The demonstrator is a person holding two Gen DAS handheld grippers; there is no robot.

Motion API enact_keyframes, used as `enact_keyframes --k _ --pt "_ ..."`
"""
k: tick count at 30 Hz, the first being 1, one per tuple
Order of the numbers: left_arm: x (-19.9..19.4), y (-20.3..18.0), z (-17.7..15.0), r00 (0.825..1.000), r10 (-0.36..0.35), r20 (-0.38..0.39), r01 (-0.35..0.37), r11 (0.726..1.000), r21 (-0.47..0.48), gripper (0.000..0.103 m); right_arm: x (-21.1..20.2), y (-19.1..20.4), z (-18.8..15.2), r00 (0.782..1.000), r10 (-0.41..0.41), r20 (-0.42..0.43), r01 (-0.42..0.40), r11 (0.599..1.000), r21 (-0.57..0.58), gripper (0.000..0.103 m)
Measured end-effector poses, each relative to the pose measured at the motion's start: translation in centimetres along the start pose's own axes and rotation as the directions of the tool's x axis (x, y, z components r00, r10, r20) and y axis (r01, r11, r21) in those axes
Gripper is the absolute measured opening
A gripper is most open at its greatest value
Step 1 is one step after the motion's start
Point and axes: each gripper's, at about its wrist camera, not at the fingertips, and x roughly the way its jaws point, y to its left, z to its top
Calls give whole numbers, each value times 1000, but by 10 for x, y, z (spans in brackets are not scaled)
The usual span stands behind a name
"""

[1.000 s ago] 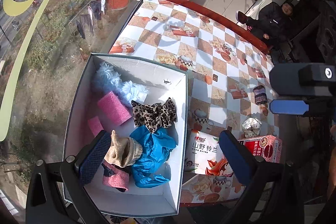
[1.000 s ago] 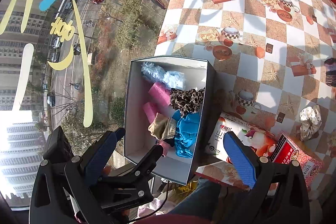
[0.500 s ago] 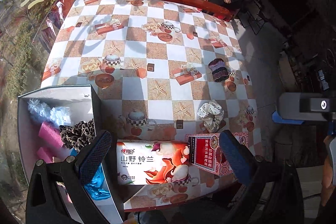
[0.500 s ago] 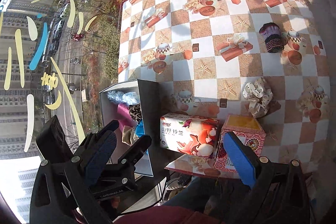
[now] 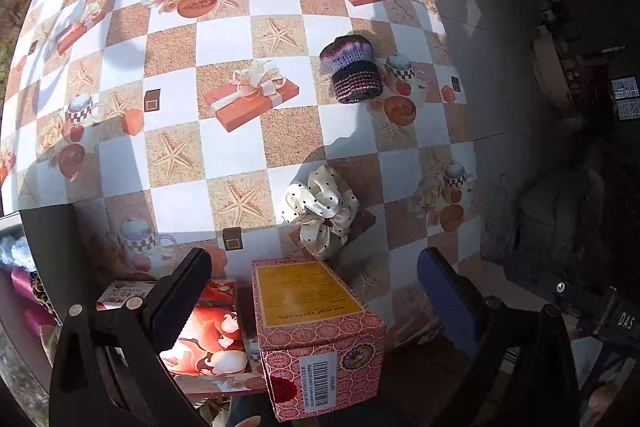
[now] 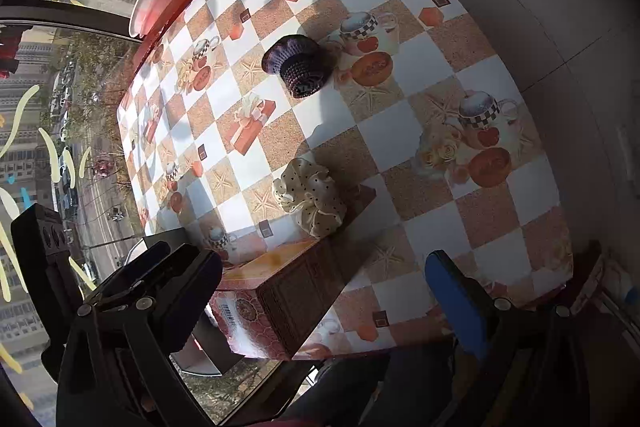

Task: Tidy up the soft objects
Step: 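Move both grippers back over the table toward the polka-dot scrunchie and knit hat, then close the left gripper on the polka-dot scrunchie while the right grasps the striped knit hat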

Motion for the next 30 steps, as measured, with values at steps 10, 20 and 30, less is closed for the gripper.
enact_keyframes --k 10,20,30 --pt "83 -22 38 976 166 -143 -198 949 -246 103 18 -76 42 998 40 -42 -34 992 120 102" --pt "139 -10 41 927 246 -282 -342 864 -370 98 24 -91 64 995 38 -95 -31 996 80 102" --pt "152 -11 43 928 172 -331 -298 876 -379 26 21 -68 96 996 28 -86 -30 999 -19 102"
